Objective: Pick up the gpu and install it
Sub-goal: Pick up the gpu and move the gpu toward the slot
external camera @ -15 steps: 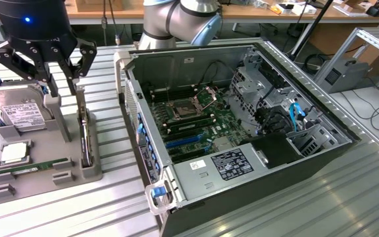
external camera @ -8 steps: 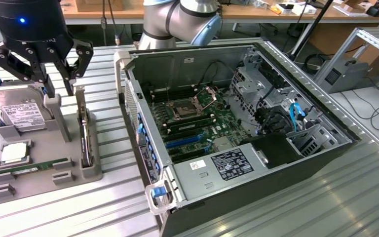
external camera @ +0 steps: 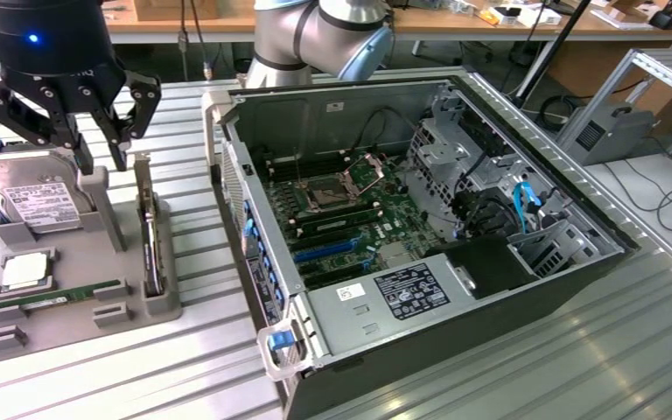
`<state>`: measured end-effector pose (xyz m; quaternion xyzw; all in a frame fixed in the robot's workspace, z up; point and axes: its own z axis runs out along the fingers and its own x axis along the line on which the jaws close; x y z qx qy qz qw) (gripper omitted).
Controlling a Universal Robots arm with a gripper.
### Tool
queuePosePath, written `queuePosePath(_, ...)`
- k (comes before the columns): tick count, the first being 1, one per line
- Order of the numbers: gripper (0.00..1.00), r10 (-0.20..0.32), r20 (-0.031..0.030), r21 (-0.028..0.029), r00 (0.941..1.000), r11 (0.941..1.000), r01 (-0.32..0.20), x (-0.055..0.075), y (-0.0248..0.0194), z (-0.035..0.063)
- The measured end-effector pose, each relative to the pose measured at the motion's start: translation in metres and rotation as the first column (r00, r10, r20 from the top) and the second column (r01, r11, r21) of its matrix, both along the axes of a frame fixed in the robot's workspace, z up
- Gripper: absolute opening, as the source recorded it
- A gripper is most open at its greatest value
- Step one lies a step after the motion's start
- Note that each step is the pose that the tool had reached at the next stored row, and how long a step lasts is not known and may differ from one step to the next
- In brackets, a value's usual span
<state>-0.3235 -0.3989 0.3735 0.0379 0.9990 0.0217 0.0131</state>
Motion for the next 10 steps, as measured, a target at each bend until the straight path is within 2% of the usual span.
queuePosePath(10, 0.36, 0.0, 0.0, -0.0001, 1.0, 1.0, 0.0, -0.0084, 0.0, -0.0019)
